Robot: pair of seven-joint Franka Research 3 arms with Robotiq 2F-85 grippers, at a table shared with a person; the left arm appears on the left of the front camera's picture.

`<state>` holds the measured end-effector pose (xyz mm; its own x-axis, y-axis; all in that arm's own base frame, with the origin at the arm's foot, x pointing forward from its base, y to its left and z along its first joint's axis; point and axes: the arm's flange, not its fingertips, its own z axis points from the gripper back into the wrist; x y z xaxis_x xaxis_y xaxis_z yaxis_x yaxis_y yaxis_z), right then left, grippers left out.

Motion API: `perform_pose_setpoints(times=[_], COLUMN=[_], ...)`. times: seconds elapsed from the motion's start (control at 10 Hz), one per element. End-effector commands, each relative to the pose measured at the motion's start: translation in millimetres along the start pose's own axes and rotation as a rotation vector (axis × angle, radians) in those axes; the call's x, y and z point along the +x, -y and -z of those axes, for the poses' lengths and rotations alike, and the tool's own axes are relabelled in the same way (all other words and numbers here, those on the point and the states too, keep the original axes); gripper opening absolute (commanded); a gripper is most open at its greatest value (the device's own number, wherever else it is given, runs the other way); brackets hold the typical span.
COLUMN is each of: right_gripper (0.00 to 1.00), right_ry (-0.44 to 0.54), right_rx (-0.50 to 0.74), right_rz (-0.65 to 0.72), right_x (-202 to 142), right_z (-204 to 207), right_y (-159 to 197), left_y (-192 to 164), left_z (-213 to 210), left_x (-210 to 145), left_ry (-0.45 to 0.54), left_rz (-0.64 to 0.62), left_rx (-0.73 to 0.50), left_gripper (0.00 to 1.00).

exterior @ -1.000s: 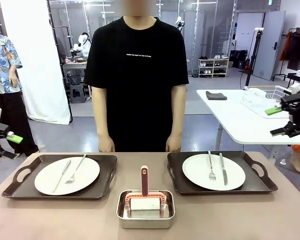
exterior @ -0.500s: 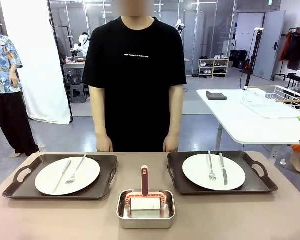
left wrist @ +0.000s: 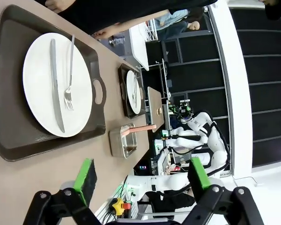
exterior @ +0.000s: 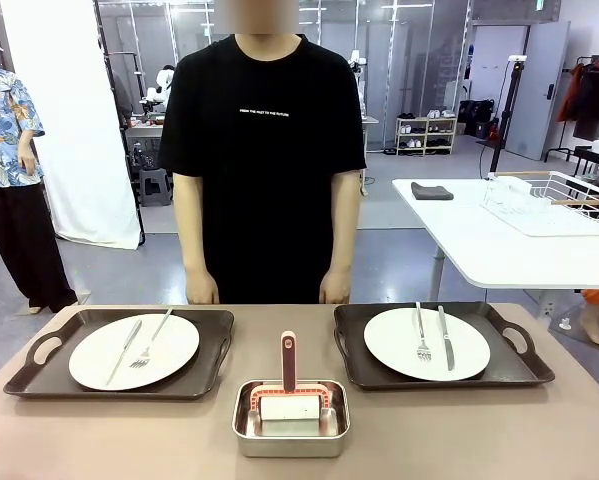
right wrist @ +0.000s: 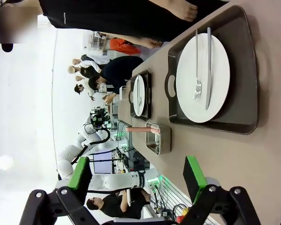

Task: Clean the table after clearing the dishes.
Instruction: When the left (or right) Handle tray is removed, use the left hand (or right hand) to clean the left (or right) side of the table with the Lint Roller.

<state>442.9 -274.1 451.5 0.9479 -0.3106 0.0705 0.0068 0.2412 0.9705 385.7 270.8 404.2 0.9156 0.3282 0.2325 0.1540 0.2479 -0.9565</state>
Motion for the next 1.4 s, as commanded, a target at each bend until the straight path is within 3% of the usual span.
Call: perform_pose_setpoints(times=[0.0,1.3], right_gripper=[1.00,1.00], right_ry=[-0.001,-0.001], right_rx=[0.000,0.000], right_rz=[-0.003,-0.003], right_x=[-0.7,-0.7], right_z=[1.1,1.1], right_y=[-1.2,-1.2], left_y=[0.5,0.5], left_z=[-3.0,-3.0], left_x=[2.4,2.4], left_ry=[-0.001,-0.001], left_rz=[0.003,0.003], left_rx=[0.007,0.007], left_gripper=[1.00,1.00])
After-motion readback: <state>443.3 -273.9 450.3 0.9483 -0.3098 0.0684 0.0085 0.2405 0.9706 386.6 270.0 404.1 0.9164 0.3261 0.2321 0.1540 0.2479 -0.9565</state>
